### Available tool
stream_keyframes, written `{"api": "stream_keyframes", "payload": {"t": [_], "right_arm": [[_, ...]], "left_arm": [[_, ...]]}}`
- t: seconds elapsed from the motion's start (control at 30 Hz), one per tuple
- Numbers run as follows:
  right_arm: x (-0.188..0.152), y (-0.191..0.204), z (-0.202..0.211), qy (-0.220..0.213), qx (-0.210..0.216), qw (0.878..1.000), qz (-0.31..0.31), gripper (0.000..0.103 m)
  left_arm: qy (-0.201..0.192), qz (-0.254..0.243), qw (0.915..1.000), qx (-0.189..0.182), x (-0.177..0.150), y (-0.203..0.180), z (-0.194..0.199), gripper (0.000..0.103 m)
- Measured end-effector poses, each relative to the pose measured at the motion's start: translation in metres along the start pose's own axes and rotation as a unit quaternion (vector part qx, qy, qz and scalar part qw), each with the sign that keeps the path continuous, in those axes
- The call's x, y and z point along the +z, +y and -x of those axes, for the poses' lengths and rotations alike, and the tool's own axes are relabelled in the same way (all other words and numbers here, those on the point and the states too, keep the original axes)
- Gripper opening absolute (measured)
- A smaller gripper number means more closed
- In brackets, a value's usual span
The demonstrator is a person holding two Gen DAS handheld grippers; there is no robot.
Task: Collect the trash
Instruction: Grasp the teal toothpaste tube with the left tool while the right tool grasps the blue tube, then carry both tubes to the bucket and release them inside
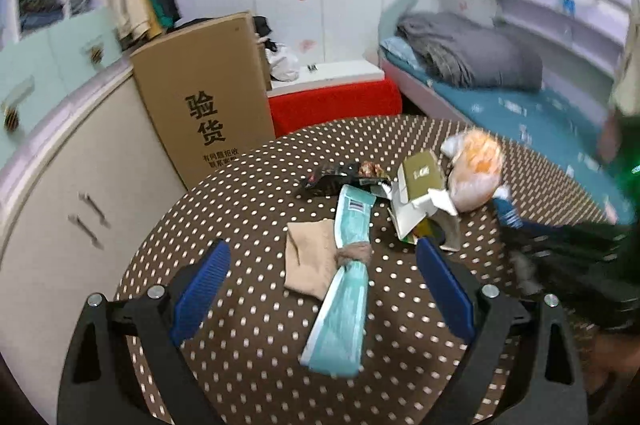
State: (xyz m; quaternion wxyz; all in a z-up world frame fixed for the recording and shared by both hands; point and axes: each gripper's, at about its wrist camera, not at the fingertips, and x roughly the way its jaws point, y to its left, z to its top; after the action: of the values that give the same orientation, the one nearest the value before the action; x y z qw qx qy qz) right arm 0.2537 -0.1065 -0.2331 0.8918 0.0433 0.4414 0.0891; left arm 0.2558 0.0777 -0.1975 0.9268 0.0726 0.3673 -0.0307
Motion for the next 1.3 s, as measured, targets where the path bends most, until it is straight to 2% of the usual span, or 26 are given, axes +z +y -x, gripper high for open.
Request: {"api": "stream_keyframes", "payload": {"t": [0.13, 0.17, 0.2, 0.23, 0.3, 0.57, 0.7, 0.87, 0.97, 1.2, 1.27, 1.3], "right_arm": [[-0.006, -0.013, 0.015, -0.009, 0.021, 1.0, -0.013, 0.013], [-0.007, -0.015, 0.019, -0.012, 0.026, 0.999, -0.014, 0.013], [-0.008, -0.017, 0.023, -0.013, 0.03, 0.999, -0.016, 0.013], [-0.009, -0.021, 0.024, -0.014, 0.033, 0.999, -0.018, 0.013], [-0.01, -0.023, 0.028, -0.016, 0.04, 0.999, -0.022, 0.013], [-0.023, -0.037, 0.055, -0.028, 0.061, 0.997, -0.036, 0.013], [-0.029, -0.042, 0.07, -0.038, 0.068, 0.996, -0.038, 0.013], [-0.034, -0.053, 0.083, -0.045, 0.071, 0.995, -0.045, 0.013], [-0.038, -0.06, 0.091, -0.047, 0.07, 0.995, -0.048, 0.013], [-0.05, -0.066, 0.095, -0.04, 0.073, 0.995, -0.054, 0.013], [-0.054, -0.067, 0.095, -0.037, 0.074, 0.995, -0.057, 0.013], [-0.056, -0.068, 0.095, -0.035, 0.074, 0.995, -0.058, 0.013]], "left_arm": [[0.041, -0.043, 0.9982, -0.005, -0.003, -0.011, -0.027, 0.053], [0.049, -0.048, 0.9976, -0.009, -0.006, -0.012, -0.032, 0.047], [0.053, -0.048, 0.9974, -0.011, -0.007, -0.013, -0.033, 0.034], [0.054, -0.044, 0.9975, -0.017, -0.008, -0.012, -0.033, 0.028], [0.045, -0.03, 0.9983, -0.02, -0.009, -0.008, -0.026, 0.022], [0.011, 0.056, 0.9967, -0.058, -0.024, 0.011, 0.013, 0.021], [-0.001, 0.089, 0.9941, -0.062, -0.039, 0.016, 0.03, 0.021], [-0.029, 0.103, 0.9918, -0.069, -0.054, 0.01, 0.055, 0.021], [-0.031, 0.113, 0.9896, -0.083, -0.059, 0.01, 0.06, 0.021], [-0.015, 0.077, 0.9901, -0.116, -0.081, -0.02, 0.067, 0.022], [-0.009, 0.051, 0.9917, -0.118, -0.088, -0.034, 0.069, 0.029], [-0.007, 0.044, 0.9926, -0.113, -0.09, -0.037, 0.07, 0.042]]}}
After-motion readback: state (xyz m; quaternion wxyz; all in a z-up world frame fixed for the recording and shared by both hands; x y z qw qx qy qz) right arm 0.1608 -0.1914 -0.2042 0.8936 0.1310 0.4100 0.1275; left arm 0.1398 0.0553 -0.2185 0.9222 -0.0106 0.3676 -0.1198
